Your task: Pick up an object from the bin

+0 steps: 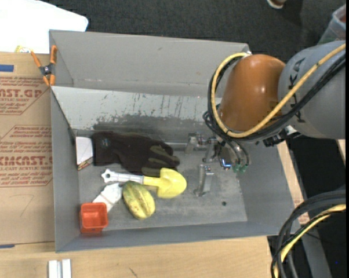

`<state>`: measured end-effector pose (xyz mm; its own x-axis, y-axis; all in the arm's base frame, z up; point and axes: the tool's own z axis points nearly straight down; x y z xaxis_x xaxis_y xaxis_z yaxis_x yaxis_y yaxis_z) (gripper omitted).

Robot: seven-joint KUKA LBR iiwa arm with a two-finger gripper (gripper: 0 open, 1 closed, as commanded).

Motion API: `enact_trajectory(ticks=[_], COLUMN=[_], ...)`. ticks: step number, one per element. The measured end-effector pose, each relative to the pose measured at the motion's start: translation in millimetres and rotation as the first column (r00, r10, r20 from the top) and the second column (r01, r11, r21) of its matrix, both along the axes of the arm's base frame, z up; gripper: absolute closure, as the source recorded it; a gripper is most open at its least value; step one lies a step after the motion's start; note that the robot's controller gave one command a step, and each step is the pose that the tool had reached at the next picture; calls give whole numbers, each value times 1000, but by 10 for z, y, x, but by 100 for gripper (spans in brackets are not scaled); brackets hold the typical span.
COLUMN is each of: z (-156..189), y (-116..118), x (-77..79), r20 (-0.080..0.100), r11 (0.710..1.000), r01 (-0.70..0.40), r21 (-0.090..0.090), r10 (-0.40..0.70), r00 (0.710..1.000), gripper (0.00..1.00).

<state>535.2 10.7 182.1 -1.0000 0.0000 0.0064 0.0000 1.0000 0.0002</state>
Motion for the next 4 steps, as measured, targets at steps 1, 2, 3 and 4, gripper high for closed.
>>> enact_trajectory(ticks=[1,2,3,4], z=[46,-428,-583,-1117], y=[0,269,354,-205], x=[16,1,-11,322], r20=[8,12,8,16], r11=[1000,973,954,923], r01=[0,-231,-299,-385], r21=[0,-1,0,-3], r10=[0,231,298,385], r00=[1000,973,954,923], gripper=[0,0,0,0])
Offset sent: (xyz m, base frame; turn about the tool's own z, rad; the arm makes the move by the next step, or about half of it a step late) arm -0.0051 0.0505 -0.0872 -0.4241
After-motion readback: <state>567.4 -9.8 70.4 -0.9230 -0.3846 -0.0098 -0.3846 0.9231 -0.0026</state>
